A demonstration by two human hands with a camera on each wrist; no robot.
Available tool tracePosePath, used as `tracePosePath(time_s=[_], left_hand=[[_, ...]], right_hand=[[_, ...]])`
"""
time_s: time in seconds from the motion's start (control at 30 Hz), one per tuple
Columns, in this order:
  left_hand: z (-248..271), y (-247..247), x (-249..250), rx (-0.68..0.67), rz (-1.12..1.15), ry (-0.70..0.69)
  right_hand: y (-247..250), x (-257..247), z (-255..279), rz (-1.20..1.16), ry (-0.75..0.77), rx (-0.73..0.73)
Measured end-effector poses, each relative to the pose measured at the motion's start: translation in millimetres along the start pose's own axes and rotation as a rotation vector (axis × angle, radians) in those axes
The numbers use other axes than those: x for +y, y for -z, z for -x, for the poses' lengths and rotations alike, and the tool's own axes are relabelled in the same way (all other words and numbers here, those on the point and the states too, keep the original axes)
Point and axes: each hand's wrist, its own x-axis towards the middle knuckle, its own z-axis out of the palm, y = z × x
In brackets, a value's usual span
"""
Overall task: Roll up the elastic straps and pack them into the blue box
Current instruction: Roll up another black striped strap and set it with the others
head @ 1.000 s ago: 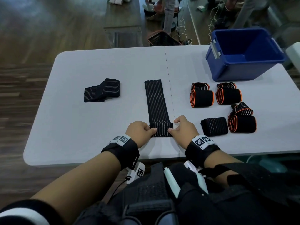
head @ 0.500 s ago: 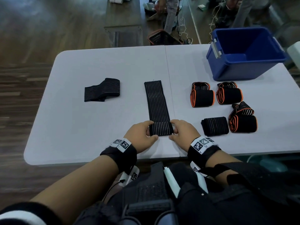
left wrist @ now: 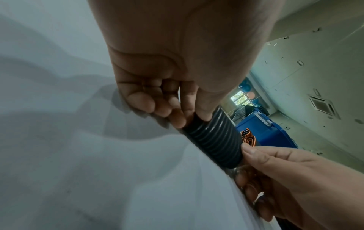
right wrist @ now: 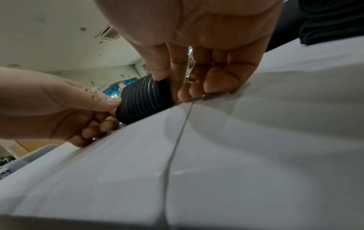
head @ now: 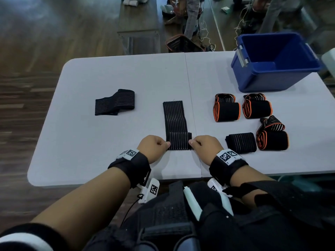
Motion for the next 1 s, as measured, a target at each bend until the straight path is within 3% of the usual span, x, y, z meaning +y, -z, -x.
tracePosePath(time_s=[0.27, 0.43, 0.53, 0.73, 1.0], left_hand=[[0.8, -1.0, 1.7, -0.006, -0.036, 0.033], [7.1, -1.1, -2.4, 0.127, -0.121, -0.116], [8.8, -2.8, -7.7, 0.109, -0.195, -0.211], [6.1, -1.8, -12.0, 0.040, -0.219, -0.203], [-0.3, 1.4, -2.5, 0.047, -0.042, -0.074]], right_hand=[[-0.2, -1.4, -1.5, 0.000, -0.024, -0.002], [0.3, -2.1, 2.3, -0.111, 0.023, 0.062], [0.2, 0.8, 3.4, -0.070, 0.075, 0.021], [0.6, 3.7, -4.1, 0.034, 0.080, -0.033], [0.2, -0.2, -10.5, -0.111, 0.000, 0.034]])
